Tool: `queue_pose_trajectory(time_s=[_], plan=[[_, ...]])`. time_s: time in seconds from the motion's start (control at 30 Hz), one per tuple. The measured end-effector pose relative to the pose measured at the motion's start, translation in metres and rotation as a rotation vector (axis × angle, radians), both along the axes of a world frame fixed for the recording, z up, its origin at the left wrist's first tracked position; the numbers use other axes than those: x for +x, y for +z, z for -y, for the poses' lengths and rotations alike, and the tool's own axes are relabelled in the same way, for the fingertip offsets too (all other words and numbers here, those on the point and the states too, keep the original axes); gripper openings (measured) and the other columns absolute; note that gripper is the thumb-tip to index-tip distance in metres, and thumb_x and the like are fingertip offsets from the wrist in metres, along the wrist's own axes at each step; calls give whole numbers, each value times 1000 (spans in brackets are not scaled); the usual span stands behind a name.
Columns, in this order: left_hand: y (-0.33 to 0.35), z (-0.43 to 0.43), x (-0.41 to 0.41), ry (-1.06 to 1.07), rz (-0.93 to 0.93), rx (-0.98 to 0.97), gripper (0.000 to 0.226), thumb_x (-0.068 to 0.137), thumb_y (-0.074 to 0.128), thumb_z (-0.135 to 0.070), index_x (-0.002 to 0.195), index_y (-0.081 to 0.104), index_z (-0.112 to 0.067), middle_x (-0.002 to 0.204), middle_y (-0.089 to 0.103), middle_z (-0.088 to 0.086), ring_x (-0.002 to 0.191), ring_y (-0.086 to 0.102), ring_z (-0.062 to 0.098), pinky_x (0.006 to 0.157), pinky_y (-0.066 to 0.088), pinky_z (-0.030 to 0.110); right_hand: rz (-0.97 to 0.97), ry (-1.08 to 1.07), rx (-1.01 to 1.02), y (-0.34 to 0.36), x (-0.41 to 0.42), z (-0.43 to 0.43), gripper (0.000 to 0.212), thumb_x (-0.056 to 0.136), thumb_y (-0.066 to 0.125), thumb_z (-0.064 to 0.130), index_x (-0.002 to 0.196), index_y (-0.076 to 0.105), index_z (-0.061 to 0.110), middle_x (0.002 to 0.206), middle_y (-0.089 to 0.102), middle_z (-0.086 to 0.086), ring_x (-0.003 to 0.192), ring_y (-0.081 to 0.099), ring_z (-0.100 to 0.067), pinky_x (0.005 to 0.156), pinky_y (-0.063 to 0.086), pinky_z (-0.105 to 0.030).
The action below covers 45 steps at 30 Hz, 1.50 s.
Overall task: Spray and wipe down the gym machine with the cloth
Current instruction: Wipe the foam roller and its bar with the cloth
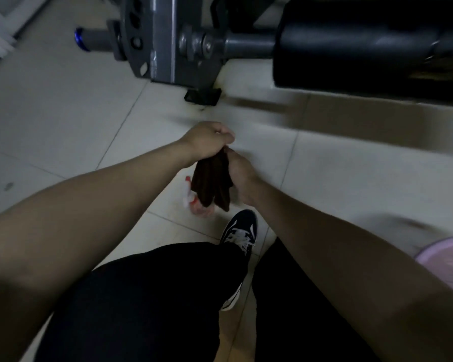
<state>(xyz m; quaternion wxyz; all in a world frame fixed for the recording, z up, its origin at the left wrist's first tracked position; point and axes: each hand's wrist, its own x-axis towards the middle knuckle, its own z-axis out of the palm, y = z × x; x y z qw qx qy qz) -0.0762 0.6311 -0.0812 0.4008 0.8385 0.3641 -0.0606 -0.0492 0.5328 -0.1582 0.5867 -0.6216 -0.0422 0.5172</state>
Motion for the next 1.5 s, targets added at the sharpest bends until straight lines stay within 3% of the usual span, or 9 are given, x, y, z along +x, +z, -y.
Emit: queue_pose_trajectory(time_s=[0.13, 0.33, 0.57, 0.7, 0.77, 0.87, 1.0, 1.2, 1.5], plan=[[33, 31, 56, 48, 234, -41, 12, 97, 63, -25, 104, 72, -23, 93, 67, -10, 90, 62, 10, 83, 50, 20, -13, -246, 149, 30, 37, 46, 65, 88, 45, 74, 124, 64, 24, 119, 71, -9, 111, 67, -31, 102, 51, -53], [65, 89, 113, -78, 479, 95, 21, 102, 56, -30, 120, 65, -25, 124, 60, -5, 112, 57, 9, 94, 43, 19, 583, -415, 310, 87, 80, 114, 28, 98, 55, 12, 120, 42, 25, 110, 59, -3, 98, 64, -23, 84, 58, -48], [69, 139, 161, -146, 327, 339, 52, 105, 44, -39, 155, 33, -30, 168, 14, -2, 146, 15, 28, 122, 12, 34, 1165, -743, 33, 140, 159, 176, 35, 90, 62, 8, 125, 62, 12, 116, 56, -8, 98, 44, 5, 92, 30, 2], [49, 148, 163, -228, 195, 550, 75, 99, 49, -51, 160, 10, -33, 169, -9, 1, 148, 1, 35, 124, 2, 47, 1266, -816, -137, 142, 206, 226, 50, 93, 53, 7, 143, 52, 13, 132, 45, -16, 120, 45, -15, 104, 23, -1], [46, 150, 168, -244, 187, 580, 81, 97, 50, -54, 161, 5, -33, 168, -15, 2, 150, -6, 35, 123, -4, 50, 1360, -854, -412, 134, 234, 247, 52, 93, 48, 13, 144, 52, 15, 138, 44, -20, 127, 43, -32, 112, 28, -26], [46, 148, 174, -229, 213, 574, 83, 96, 54, -50, 161, 5, -33, 169, -14, 1, 152, -9, 32, 123, -7, 50, 1387, -807, -839, 120, 259, 256, 51, 97, 44, 29, 147, 47, 22, 144, 43, -17, 132, 38, -39, 104, 29, -49], [42, 138, 176, -255, 260, 640, 83, 95, 55, -54, 161, 9, -33, 170, -6, 3, 152, -4, 31, 123, -2, 51, 1429, -760, -949, 121, 267, 226, 39, 102, 37, 31, 131, 56, 13, 128, 49, -20, 116, 45, -41, 94, 32, -48], [39, 135, 176, -262, 277, 654, 84, 95, 55, -54, 161, 7, -33, 170, -5, 2, 152, -2, 30, 122, 0, 52, 1581, -577, -728, 132, 255, 158, 24, 98, 46, 22, 109, 65, 11, 110, 57, -18, 97, 56, -39, 83, 44, -46], [43, 136, 179, -230, 305, 611, 96, 86, 64, -47, 161, 7, -29, 170, -1, 1, 152, -1, 29, 121, -5, 50, 1665, -253, -541, 139, 230, 107, 39, 102, 42, 33, 137, 57, 24, 131, 52, -9, 116, 46, -30, 94, 39, -40]])
